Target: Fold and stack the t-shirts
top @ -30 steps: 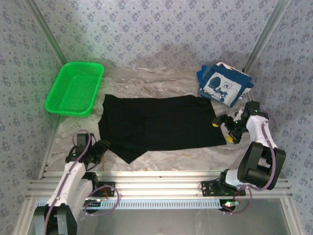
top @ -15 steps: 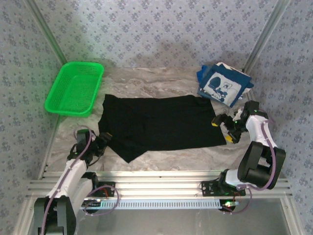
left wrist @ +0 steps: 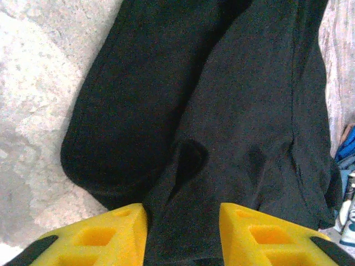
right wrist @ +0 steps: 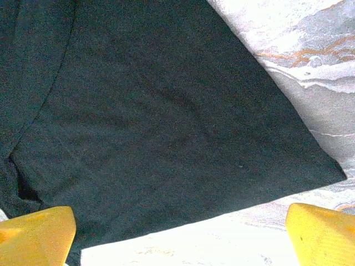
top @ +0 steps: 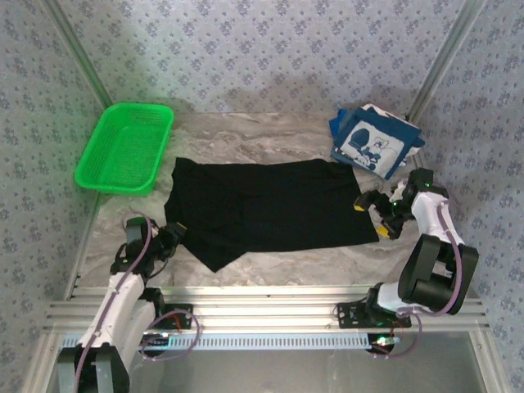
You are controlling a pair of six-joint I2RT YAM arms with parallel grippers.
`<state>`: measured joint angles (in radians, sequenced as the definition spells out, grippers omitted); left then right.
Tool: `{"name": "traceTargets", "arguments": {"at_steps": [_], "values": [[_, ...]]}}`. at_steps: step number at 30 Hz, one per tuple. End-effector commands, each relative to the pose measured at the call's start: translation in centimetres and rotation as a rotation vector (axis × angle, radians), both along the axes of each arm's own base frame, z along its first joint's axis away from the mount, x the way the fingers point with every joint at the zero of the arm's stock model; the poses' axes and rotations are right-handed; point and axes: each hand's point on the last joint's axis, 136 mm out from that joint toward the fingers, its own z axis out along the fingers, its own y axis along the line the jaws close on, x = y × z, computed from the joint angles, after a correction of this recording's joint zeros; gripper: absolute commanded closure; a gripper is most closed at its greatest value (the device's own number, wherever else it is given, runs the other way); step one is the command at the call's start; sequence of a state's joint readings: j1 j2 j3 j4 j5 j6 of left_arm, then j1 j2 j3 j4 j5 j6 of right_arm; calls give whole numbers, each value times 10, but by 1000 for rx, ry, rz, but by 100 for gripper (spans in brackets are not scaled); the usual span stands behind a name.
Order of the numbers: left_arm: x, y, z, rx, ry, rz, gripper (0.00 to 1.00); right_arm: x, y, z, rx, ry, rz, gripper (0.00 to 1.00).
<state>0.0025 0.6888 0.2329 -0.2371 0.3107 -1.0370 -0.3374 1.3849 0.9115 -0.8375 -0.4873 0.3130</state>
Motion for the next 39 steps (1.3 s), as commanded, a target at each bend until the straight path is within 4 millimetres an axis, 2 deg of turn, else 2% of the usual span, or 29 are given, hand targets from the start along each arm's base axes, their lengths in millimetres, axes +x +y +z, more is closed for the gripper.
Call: {"name": "traceTargets", "arguments": {"at_steps": [1,6,12,16,22,28,31,39], "values": [[-3,2,1,8,14,-6,64,5,4,5,12,-20,28,1],[-7,5,-9,18,50,4,72,5,4,5,13,-18,28,0],[-6,10,-13,38,69,15,86,5,4,5,14,-18,27,0],[-1,11,-10,54,74,6,100,6,4,5,15,-20,27,1],[1,16,10,111,68,-10,100,6,5,6,14,-23,28,0],[-7,21,42,147,41,1,100,5,3,8,4,-21,16,0],[-13,19,50,138,48,-8,100,5,1,8,-5,-13,9,0],[-30,16,66,113,61,1,100,-19,-17,-3,-107,140,-50,0]]}}
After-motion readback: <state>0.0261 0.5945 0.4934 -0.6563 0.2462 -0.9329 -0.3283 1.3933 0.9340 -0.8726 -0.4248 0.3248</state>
